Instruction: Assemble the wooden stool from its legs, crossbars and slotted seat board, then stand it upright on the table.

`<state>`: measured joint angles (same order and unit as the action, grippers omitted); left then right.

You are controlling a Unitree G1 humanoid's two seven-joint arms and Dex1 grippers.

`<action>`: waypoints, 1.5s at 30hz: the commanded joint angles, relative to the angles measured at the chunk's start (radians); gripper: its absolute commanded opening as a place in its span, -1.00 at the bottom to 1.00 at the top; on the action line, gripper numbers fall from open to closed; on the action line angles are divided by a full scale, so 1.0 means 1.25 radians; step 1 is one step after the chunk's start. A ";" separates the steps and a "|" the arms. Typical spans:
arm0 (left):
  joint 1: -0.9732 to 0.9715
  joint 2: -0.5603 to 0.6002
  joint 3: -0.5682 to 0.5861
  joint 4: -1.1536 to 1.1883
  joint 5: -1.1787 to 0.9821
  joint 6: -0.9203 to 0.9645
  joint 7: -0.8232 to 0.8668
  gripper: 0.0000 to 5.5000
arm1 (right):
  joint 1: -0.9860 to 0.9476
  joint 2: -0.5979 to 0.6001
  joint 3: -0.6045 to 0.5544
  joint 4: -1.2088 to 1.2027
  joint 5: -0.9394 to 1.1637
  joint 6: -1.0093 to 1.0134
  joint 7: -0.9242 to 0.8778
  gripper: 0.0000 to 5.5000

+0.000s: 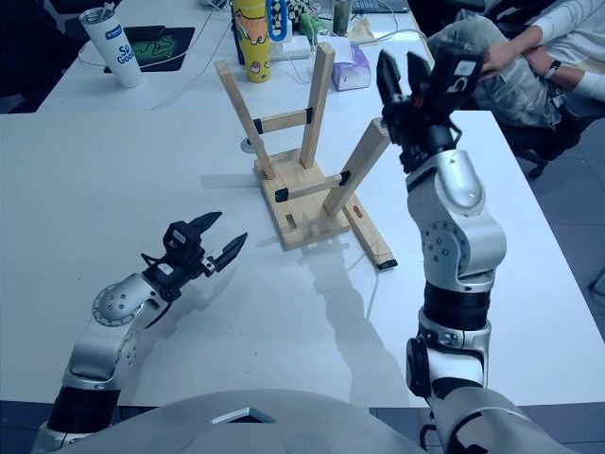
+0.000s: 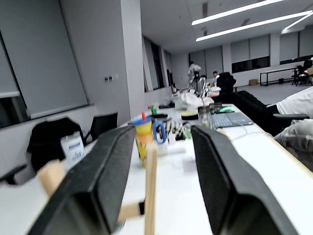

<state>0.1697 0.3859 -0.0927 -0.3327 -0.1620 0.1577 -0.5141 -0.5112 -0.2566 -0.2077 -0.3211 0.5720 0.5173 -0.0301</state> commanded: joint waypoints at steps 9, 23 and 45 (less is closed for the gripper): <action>0.024 -0.001 0.005 -0.011 0.008 -0.003 0.011 0.22 | 0.173 -0.199 0.043 0.133 -0.040 0.342 0.122 -0.23; 0.018 -0.007 -0.001 -0.006 0.012 -0.006 0.017 0.22 | 0.282 -0.244 0.153 -0.016 -0.011 0.518 0.258 0.23; 0.003 -0.010 -0.009 0.003 0.017 -0.010 0.014 0.22 | 0.292 -0.223 0.259 0.183 -0.231 0.295 0.303 -0.01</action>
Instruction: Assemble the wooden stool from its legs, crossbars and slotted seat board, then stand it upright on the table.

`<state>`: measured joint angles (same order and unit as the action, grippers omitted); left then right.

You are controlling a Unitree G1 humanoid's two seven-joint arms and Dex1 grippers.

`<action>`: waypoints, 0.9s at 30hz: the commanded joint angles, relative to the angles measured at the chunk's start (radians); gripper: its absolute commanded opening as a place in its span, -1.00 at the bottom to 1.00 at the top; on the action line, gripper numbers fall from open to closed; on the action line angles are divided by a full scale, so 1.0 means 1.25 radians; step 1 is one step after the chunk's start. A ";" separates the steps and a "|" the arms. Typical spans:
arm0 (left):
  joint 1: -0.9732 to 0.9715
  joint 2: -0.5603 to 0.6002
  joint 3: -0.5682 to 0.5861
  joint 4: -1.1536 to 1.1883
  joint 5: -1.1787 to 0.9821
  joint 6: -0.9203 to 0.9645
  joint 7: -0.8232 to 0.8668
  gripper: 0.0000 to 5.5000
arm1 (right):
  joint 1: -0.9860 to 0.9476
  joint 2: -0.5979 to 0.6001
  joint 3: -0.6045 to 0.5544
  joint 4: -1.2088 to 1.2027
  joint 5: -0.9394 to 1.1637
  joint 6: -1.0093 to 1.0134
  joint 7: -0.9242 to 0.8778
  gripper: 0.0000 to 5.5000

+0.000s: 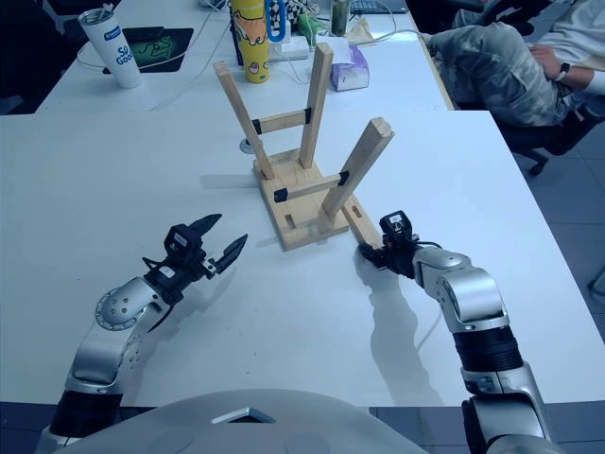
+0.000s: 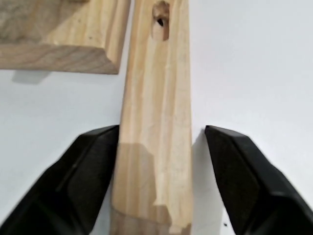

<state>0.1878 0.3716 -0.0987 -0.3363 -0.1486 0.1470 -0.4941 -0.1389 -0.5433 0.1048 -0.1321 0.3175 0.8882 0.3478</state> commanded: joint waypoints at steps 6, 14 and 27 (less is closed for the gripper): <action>-0.021 0.002 -0.003 0.017 0.009 -0.006 -0.003 0.22 | -0.046 0.014 -0.026 0.124 -0.061 -0.068 -0.008 -0.24; -0.034 -0.001 0.012 0.024 0.005 -0.015 0.003 0.22 | -0.179 0.074 -0.162 0.209 -0.116 -0.359 -0.135 -0.24; -0.141 -0.087 0.156 -0.056 -0.192 0.058 0.097 0.32 | -0.415 0.128 -0.247 -0.036 0.168 -0.437 -0.028 -0.24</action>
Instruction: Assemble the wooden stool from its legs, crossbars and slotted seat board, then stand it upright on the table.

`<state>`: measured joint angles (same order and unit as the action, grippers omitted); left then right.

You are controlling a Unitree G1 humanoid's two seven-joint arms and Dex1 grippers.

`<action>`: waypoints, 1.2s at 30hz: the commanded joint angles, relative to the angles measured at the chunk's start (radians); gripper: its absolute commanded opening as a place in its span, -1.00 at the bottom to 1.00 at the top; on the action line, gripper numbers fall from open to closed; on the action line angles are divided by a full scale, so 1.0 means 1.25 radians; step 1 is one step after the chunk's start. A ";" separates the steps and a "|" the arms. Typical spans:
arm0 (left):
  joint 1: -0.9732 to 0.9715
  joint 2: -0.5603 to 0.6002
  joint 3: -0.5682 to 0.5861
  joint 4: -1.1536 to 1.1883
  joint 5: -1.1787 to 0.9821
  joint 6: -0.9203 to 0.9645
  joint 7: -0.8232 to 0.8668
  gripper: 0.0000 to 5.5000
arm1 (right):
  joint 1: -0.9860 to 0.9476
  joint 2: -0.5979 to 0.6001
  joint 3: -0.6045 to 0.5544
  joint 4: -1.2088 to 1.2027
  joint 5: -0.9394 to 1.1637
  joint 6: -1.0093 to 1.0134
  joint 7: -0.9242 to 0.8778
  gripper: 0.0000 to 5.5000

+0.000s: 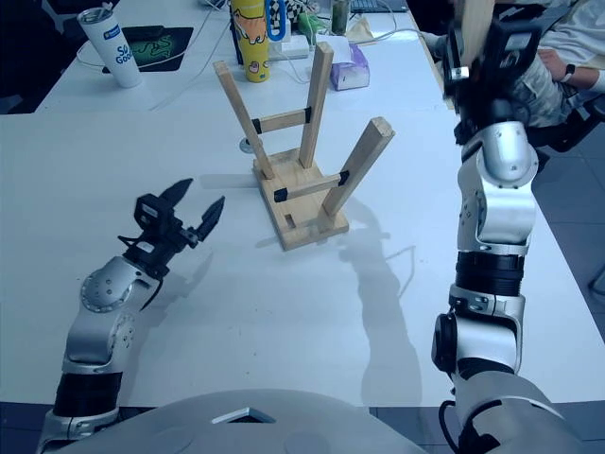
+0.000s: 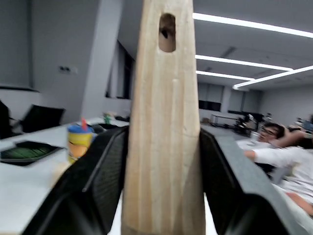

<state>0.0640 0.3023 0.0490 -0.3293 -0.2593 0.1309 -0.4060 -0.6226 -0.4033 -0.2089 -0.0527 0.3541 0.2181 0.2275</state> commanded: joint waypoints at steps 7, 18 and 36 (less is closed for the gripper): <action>-0.084 -0.079 0.110 -0.189 -0.477 0.266 0.109 0.68 | 0.082 -0.062 0.151 -0.215 0.159 0.218 0.208 -0.24; -0.120 -0.065 0.115 -0.210 -0.767 0.356 0.221 0.68 | 0.157 -0.046 0.316 -0.257 0.030 0.118 0.341 -0.24; -0.186 -0.113 0.131 -0.183 -0.797 0.293 0.307 -0.01 | 0.176 -0.046 0.381 -0.162 -0.102 0.047 0.399 -0.24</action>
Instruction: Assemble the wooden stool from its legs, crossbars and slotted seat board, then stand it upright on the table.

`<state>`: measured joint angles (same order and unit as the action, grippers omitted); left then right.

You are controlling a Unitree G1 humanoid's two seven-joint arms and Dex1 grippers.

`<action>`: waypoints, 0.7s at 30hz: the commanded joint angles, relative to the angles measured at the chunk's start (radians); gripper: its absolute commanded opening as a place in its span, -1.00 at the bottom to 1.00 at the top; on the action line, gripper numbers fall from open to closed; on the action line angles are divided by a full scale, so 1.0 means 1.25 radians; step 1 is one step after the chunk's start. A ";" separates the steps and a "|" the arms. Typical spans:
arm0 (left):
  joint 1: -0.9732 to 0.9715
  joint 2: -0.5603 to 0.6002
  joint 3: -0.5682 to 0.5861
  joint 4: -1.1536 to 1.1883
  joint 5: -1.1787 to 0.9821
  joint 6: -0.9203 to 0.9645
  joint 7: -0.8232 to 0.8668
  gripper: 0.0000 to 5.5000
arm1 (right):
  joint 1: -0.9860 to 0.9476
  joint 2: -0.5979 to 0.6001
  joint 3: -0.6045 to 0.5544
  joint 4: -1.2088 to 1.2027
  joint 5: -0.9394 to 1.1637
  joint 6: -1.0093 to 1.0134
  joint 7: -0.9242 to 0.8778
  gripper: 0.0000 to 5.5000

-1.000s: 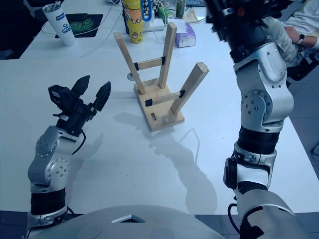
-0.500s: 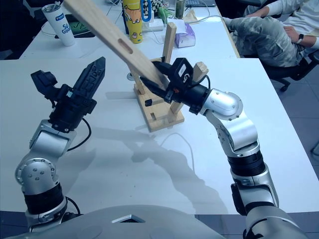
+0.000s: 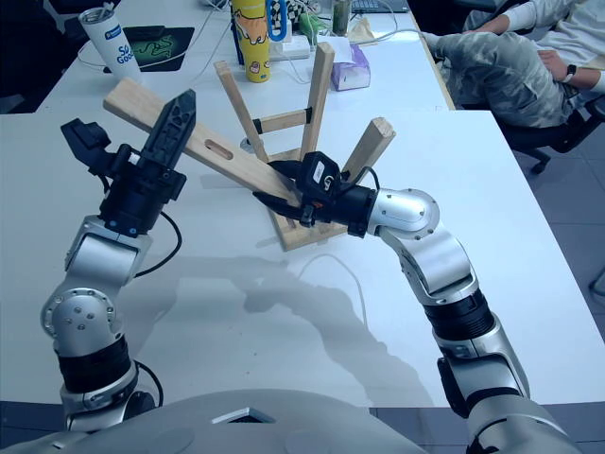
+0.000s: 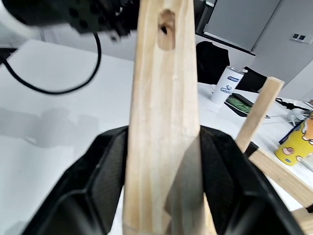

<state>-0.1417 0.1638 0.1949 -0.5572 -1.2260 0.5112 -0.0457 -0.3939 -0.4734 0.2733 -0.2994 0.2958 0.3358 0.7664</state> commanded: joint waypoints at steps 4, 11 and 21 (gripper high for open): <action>-0.024 -0.001 0.016 0.012 -0.025 -0.015 0.026 -0.25 | -0.007 0.018 -0.001 0.062 -0.099 -0.101 -0.037 -0.25; -0.020 0.009 0.019 0.015 -0.021 -0.014 0.027 -0.59 | 0.003 0.030 -0.004 0.074 -0.136 -0.146 -0.044 -0.25; -0.022 0.036 0.041 0.027 -0.009 -0.023 0.026 -0.61 | 0.008 0.039 -0.017 0.052 -0.106 -0.117 -0.028 -0.25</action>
<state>-0.1588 0.1964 0.2290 -0.5312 -1.2510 0.4881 -0.0218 -0.3918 -0.4260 0.2741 -0.2114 0.1461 0.1768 0.7247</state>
